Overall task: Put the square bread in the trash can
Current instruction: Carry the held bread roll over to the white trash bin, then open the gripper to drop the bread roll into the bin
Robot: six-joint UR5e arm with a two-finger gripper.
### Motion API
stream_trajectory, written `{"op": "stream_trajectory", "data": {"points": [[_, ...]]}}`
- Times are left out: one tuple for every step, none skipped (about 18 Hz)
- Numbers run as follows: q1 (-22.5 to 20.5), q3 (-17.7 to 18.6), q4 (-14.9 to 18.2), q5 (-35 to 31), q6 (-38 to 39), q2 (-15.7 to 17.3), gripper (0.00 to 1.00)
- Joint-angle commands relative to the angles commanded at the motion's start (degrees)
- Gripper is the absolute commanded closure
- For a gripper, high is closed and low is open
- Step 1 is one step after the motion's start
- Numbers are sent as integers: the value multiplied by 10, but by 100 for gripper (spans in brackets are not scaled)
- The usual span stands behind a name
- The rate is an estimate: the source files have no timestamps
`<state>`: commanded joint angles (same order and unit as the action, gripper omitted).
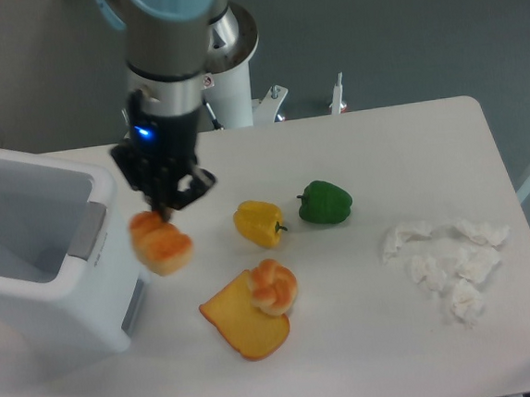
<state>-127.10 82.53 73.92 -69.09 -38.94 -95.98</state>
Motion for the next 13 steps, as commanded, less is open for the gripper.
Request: {"op": "stream_trajectory", "data": {"points": [[8,0,-1,1,3,0,87],[18,0,-1,1,4,0,87],[26,0,-1,2,5,-1,87],[36,0,-1,2,10,-2,87],[46,0,-1,2,14,-3,86],[55,1,-1,3,15,-3,85],[62,2,0,6,15,-4,83],[69,4,-1,17,14,-4,78],[71,6,-1,27,14,-4,75],[72,8,-1,32,11,-5,64],[73,9,-3,34,7,-5,47],[74,9,-7,41,6,-7,22],[75,9,-10,50,8,-8,0]]}}
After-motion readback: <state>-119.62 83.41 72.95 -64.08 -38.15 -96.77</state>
